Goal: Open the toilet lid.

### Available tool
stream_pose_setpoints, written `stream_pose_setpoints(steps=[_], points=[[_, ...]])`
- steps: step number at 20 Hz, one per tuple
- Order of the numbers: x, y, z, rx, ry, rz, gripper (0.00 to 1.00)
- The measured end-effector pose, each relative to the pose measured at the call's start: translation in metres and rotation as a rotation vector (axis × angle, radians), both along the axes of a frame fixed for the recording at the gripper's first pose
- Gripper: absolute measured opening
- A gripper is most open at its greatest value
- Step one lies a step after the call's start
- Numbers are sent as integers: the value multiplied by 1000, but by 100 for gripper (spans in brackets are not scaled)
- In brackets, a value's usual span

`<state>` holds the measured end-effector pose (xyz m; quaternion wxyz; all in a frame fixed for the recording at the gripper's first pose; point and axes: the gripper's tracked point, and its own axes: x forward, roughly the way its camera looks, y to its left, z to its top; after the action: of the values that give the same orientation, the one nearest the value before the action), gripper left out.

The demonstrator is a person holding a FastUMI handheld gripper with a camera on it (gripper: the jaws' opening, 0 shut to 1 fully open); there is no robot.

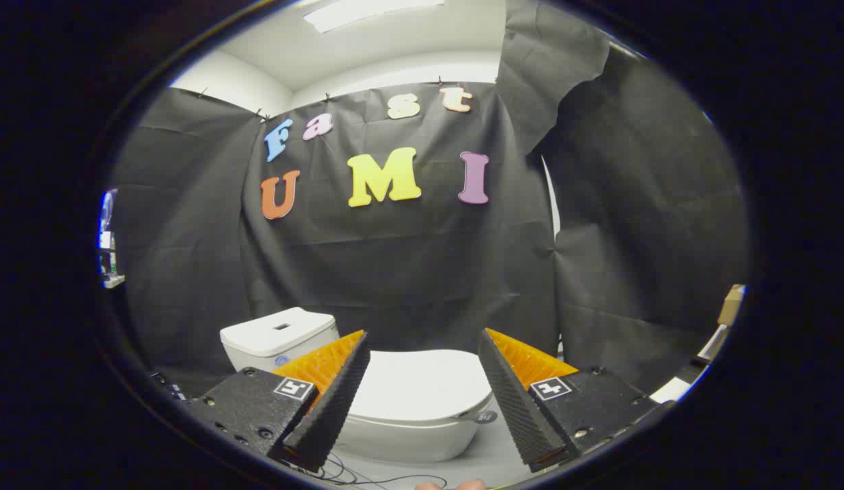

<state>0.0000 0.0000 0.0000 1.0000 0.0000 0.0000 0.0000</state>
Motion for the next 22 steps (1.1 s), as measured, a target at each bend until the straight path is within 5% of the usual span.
stream_pose_setpoints(steps=[22], points=[[20,-10,-47,-37,90,-12,100]])
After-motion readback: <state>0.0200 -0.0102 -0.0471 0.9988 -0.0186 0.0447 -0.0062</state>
